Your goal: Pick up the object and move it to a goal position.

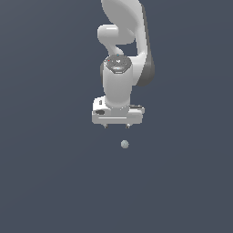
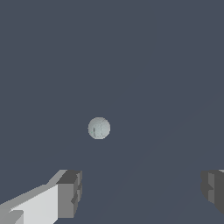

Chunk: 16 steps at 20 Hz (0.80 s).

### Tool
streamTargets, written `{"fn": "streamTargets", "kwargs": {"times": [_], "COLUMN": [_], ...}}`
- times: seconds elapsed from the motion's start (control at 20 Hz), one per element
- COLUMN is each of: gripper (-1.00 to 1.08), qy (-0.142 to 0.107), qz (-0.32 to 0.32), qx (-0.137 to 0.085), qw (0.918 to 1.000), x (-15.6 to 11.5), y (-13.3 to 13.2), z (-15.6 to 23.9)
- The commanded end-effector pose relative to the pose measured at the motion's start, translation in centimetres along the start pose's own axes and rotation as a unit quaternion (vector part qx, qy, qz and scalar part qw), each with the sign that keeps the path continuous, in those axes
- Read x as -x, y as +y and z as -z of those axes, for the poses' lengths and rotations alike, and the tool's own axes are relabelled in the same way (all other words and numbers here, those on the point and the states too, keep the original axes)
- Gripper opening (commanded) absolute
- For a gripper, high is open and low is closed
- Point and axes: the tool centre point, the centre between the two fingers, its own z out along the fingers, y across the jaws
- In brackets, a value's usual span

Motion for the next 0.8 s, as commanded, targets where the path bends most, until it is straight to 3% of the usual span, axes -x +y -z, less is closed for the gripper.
{"fn": "streamTargets", "kwargs": {"times": [0.0, 0.75], "gripper": [1.0, 1.0], "qy": [0.0, -0.013], "qz": [0.0, 0.008], "qx": [0.0, -0.002], "qw": [1.0, 0.9999], "x": [0.0, 0.78], "y": [0.0, 0.54], "z": [0.0, -0.68]}}
